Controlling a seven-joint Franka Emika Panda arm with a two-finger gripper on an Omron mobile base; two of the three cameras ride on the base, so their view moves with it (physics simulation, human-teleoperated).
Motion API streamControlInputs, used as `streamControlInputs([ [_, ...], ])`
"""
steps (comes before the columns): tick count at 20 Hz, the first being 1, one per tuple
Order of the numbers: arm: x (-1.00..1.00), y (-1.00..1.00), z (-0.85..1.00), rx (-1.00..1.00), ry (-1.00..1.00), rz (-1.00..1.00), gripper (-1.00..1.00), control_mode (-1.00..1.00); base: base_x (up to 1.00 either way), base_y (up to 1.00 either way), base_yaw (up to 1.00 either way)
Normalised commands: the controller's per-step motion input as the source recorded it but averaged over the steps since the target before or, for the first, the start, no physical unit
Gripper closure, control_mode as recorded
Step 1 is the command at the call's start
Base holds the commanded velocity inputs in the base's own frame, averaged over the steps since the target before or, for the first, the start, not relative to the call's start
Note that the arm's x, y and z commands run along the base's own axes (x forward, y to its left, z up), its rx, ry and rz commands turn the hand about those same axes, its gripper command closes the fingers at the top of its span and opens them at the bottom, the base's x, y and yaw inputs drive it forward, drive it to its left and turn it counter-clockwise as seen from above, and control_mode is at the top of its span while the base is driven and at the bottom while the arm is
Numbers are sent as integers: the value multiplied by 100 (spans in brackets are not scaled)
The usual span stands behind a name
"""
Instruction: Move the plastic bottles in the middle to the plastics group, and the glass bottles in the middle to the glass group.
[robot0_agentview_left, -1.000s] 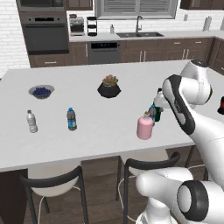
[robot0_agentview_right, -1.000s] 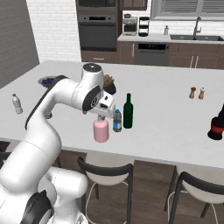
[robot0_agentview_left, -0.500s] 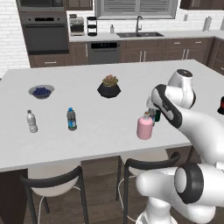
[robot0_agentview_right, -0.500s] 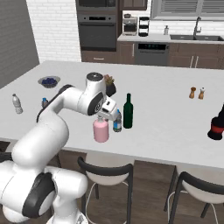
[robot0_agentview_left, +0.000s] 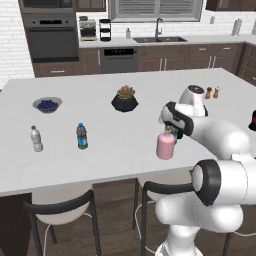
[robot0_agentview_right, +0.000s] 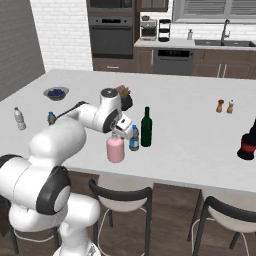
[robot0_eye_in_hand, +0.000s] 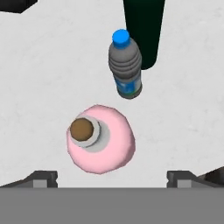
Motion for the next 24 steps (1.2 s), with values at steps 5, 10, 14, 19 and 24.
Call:
streamControlInputs([
  [5, 19, 14, -21, 8, 9, -5, -100, -100, 0, 0, 0],
  [10, 24, 8, -20, 2, 1, 0, -100, -100, 0, 0, 0],
  [14, 29, 5, -14, 0, 0, 0, -100, -100, 0, 0, 0],
  [19, 10, 0, -13, 0, 0, 0, -100, -100, 0, 0, 0],
  [24, 1, 0, -10, 0, 0, 0, -100, -100, 0, 0, 0],
])
